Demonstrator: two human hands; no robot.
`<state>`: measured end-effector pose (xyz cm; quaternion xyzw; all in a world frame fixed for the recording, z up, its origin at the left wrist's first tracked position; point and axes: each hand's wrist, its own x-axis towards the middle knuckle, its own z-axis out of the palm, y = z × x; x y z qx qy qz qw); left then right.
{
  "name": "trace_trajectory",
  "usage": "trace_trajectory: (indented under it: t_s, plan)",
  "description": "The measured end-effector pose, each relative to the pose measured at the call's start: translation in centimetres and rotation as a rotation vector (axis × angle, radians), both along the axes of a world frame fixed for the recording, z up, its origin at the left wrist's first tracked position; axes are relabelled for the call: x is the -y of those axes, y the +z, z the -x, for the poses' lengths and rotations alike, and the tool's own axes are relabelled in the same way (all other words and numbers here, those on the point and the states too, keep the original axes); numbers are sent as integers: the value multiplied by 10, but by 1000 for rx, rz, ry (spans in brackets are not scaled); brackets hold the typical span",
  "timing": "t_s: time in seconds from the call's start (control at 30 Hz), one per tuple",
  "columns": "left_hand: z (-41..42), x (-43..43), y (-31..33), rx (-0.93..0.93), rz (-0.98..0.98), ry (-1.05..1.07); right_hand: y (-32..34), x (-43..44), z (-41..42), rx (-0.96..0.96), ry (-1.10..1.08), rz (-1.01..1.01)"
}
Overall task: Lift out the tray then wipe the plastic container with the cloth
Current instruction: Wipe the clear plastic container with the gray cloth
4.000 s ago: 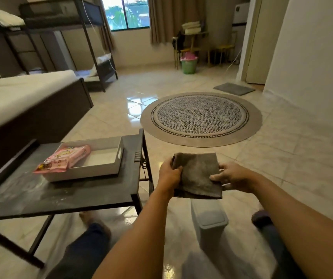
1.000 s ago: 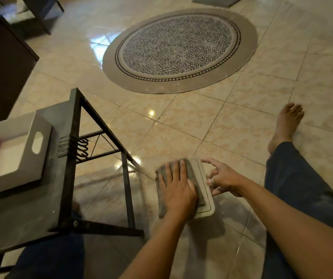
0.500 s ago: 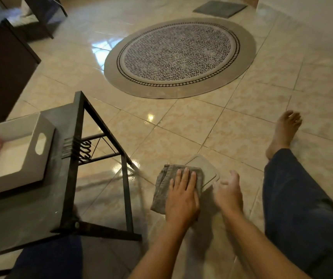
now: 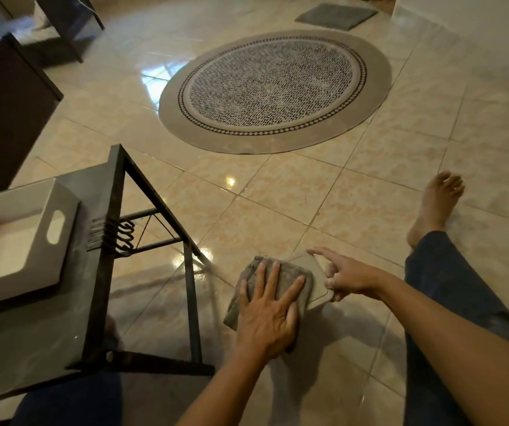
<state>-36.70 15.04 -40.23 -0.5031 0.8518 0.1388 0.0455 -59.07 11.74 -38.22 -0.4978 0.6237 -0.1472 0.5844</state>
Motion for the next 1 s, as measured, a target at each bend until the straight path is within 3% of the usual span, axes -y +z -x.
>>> trace_trajectory:
  t_s: [0.13,0.27,0.33,0.53,0.7,0.9,1.0]
  plan:
    - [56,-7,-2,-47,-26,73,-4,-9,-8,100,-29,-88]
    - [36,-3,-6,2,-27,392,-7,-8,-6,139,-58,-93]
    - [33,-17,-1,18,-56,449,-6,-7,-7,132,-69,-103]
    - [31,5,3,-38,47,151,-5,-10,-7,137,-75,-109]
    - [38,-7,-13,-59,63,55,-5,-12,-12,128,-73,-70]
    - [33,-11,-13,-33,53,348,-9,-11,-18,164,-157,-70]
    - [47,-13,-9,-34,16,239,-11,-14,-18,168,-170,-69]
